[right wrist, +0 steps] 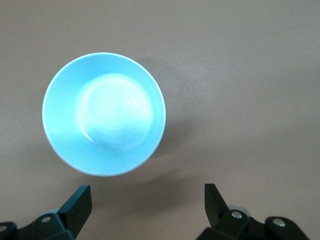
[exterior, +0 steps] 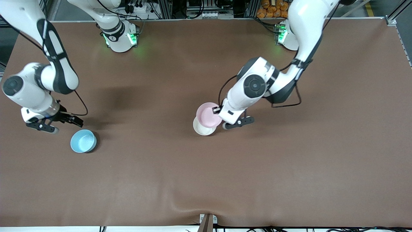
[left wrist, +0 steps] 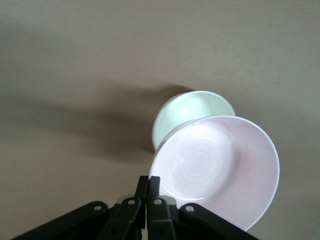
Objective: Stack pink and blue bowls on white bowl
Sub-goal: 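Carry the pink bowl over the white bowl while the right gripper reaches the blue bowl, then release the pink bowl while the right gripper grasps the blue bowl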
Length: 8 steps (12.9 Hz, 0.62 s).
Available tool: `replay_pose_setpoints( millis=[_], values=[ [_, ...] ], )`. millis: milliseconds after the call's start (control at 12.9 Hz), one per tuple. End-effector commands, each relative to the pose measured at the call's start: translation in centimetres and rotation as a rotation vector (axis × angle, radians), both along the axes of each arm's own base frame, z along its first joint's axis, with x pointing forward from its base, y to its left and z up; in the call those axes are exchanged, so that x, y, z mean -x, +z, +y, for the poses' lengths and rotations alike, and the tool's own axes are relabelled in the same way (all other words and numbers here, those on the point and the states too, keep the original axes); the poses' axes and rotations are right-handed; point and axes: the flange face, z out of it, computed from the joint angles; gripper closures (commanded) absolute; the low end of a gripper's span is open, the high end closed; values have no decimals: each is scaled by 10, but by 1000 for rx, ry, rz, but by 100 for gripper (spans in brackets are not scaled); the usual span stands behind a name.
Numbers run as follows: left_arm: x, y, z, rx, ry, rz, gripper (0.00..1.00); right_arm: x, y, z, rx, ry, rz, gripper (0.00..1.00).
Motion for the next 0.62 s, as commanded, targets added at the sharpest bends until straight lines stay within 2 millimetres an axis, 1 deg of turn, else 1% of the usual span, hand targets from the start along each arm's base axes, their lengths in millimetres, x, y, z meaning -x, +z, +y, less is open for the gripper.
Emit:
replay_pose_setpoints(
  millis=[0, 77, 155, 232, 309, 386, 541],
  values=[
    [-3, -27, -19, -18, 9, -49, 100, -32, -15, -7, 16, 75, -10, 0],
    [-5, -28, -16, -31, 2, -61, 100, -32, -25, -8, 15, 80, 2, 0],
    [-5, -27, -16, -31, -1, -64, 100, -34, -27, -8, 16, 82, 4, 0],
    [-4, -30, -17, -37, -6, -66, 100, -36, -30, -8, 16, 84, 6, 0],
    [0, -32, -22, -51, -28, -76, 100, -40, -32, -10, 18, 85, 3, 0],
    [0, -36, -21, -57, -32, -77, 100, -40, -37, -13, 19, 82, 8, 0],
    [-4, -46, -17, -57, -21, -80, 100, -42, -43, -14, 20, 95, 14, 6]
  ],
)
